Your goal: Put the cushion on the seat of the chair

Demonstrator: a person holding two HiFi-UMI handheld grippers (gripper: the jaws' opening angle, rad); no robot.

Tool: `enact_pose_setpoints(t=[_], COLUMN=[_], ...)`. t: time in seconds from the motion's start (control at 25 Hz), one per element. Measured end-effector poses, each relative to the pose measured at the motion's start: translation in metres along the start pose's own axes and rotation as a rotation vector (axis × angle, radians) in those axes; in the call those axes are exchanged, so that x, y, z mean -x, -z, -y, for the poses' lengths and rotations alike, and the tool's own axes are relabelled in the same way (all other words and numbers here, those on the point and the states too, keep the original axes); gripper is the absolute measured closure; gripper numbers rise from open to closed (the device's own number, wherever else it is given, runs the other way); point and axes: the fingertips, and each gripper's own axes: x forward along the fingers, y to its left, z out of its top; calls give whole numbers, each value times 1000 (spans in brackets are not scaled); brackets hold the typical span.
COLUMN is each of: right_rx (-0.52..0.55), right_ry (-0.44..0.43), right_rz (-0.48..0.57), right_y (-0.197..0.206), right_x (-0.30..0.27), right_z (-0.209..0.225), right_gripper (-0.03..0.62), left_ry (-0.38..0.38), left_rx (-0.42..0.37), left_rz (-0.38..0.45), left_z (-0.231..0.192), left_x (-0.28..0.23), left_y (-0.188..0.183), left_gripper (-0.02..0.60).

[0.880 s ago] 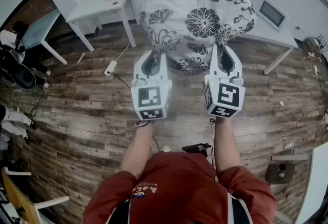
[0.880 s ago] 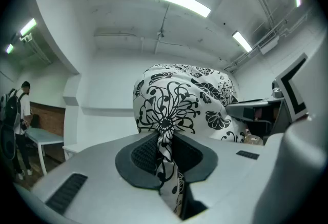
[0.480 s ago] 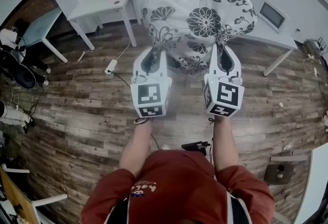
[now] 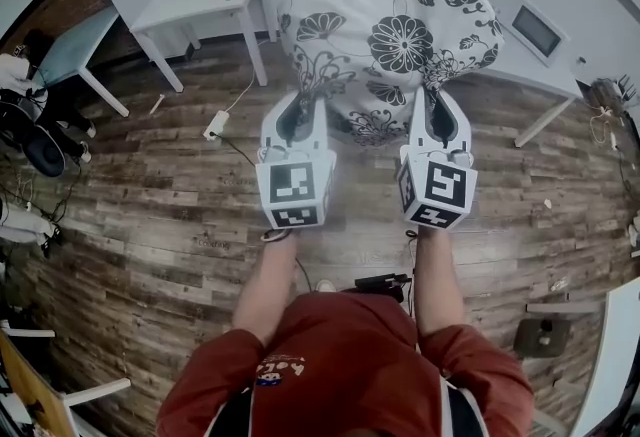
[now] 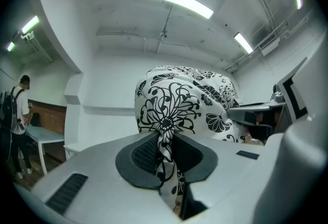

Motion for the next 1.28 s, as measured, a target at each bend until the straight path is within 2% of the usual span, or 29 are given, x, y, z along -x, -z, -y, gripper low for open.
enact_pose_setpoints(t=[0.32,0.64,1.28], right_rx=[-11,1,42], right_ry=[15,16,20], right_rz=[-21,-11,77], right_y=[-6,2,10], right_x=[5,-4,-15], right_z=[-4,2,6], right_gripper=[546,545,546], left_ry=[19,15,10], left_rx=[7,4,8], left_rz=[-11,-21,71], left_z=[-2,0,0], left_x=[8,-3,-20], left_y=[-8,3,14], left_gripper=[517,518,518])
